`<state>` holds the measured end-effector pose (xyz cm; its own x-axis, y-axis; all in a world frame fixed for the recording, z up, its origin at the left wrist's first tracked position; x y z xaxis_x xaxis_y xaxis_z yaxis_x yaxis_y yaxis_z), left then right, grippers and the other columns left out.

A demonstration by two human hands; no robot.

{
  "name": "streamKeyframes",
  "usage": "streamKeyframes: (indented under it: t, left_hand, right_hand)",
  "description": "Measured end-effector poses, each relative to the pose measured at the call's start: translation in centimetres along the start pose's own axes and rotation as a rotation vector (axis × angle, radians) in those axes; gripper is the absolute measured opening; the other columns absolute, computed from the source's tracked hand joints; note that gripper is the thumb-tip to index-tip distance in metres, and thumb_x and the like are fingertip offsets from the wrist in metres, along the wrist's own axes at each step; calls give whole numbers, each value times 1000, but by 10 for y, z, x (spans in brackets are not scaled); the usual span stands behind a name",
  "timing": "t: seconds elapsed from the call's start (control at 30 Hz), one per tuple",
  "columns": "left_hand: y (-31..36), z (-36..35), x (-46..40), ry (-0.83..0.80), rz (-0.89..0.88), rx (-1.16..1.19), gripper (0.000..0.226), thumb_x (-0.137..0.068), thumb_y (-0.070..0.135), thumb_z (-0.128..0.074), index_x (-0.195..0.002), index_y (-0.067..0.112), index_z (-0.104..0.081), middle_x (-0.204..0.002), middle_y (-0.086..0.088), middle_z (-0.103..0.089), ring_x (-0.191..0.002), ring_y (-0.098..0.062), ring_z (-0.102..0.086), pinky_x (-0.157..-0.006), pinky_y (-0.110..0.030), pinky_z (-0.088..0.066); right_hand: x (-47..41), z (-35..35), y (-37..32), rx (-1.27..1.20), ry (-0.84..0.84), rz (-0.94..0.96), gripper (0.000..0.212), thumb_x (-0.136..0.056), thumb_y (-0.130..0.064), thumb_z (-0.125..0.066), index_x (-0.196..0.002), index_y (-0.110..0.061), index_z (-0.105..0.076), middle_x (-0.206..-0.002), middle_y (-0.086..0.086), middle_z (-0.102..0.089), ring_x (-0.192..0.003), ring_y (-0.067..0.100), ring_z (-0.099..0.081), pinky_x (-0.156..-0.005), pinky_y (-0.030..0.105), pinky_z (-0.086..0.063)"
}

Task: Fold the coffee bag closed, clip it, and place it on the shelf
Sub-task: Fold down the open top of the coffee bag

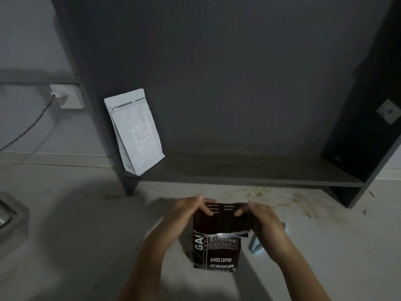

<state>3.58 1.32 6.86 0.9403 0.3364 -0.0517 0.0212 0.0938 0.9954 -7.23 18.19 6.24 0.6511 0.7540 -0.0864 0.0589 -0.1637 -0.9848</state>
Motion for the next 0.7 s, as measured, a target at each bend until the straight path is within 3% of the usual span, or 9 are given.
streamKeyframes:
  t: [0.07, 0.13, 0.2, 0.27, 0.33, 0.4, 0.47, 0.57, 0.7]
  left_hand:
    - [1, 0, 3, 51, -44, -194, 15, -66, 38, -73, -65, 27, -63, -97, -4, -74, -92, -17, -69, -80, -37, -56]
    - [-4, 0, 5, 85, -49, -261, 32, -59, 23, -82, -77, 30, -55, -96, -6, -71, -86, -17, -68, -76, -38, -57]
    - [-8, -1, 5, 125, -43, -215, 52, -61, 9, -82, -96, 31, -52, -93, -5, -70, -81, -14, -68, -73, -32, -56]
    - [-10, -1, 5, 177, -28, -168, 58, -63, 0, -80, -105, 29, -51, -87, -4, -71, -78, -13, -70, -71, -28, -56]
    - [-12, -2, 5, 208, -38, -169, 46, -65, -4, -77, -94, 26, -58, -77, 1, -72, -70, -9, -69, -62, -19, -54]
    - [-14, -5, 6, 233, -62, -180, 32, -69, -2, -75, -80, 25, -64, -73, 3, -74, -69, -10, -69, -61, -16, -52]
    - [-16, -8, 7, 275, -96, -172, 22, -75, 2, -71, -77, 23, -67, -73, 3, -74, -72, -12, -70, -64, -17, -53]
    - [-17, -12, 10, 356, -149, -167, 19, -82, 4, -63, -77, 22, -69, -73, 4, -74, -73, -10, -69, -67, -16, -52]
    - [-20, -17, 11, 474, -139, -165, 36, -81, -1, -60, -59, 27, -59, -56, 12, -66, -54, -3, -58, -54, -15, -45]
  right_hand:
    - [2, -3, 0, 101, 31, 48, 6, -76, -17, -71, -76, -10, -69, -73, -1, -70, -72, 13, -65, -60, 19, -51]
    - [1, -4, 4, 138, 53, 72, 32, -72, 5, -70, -97, -15, -66, -81, 3, -69, -78, 16, -66, -63, 23, -55]
    - [1, -6, 6, 114, 43, 41, 55, -71, 11, -68, -113, -23, -59, -82, 9, -68, -79, 20, -67, -66, 27, -56]
    - [1, -6, 11, 86, 44, -6, 60, -71, 13, -67, -116, -25, -56, -79, 14, -68, -78, 24, -68, -67, 30, -57]
    - [0, -6, 15, 106, 90, -21, 45, -72, 13, -66, -104, -17, -62, -77, 13, -71, -75, 26, -68, -64, 30, -57]
    - [-2, -7, 18, 181, 185, -3, 24, -72, 14, -65, -77, -9, -65, -64, 5, -70, -64, 20, -65, -57, 28, -53]
    - [-4, -9, 19, 272, 270, 5, 26, -70, 15, -65, -61, -9, -59, -53, -1, -64, -51, 10, -59, -51, 22, -49]
    - [-4, -14, 14, 382, 292, 26, 28, -71, 11, -68, -61, -13, -60, -58, -1, -64, -49, 0, -58, -50, 15, -48]
    - [-2, -25, -2, 544, 124, 165, 26, -74, -9, -72, -87, -31, -68, -88, -12, -69, -86, 1, -63, -76, 12, -48]
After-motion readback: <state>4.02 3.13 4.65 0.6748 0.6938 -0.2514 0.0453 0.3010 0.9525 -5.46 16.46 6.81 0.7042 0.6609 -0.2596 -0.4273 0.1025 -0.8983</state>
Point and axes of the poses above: each hand's wrist, its own x-axis away from the middle knuckle, its own z-axis out of the back of the hand, y = z × x, the point moved 2 cm from there along -x, towards the middle knuckle
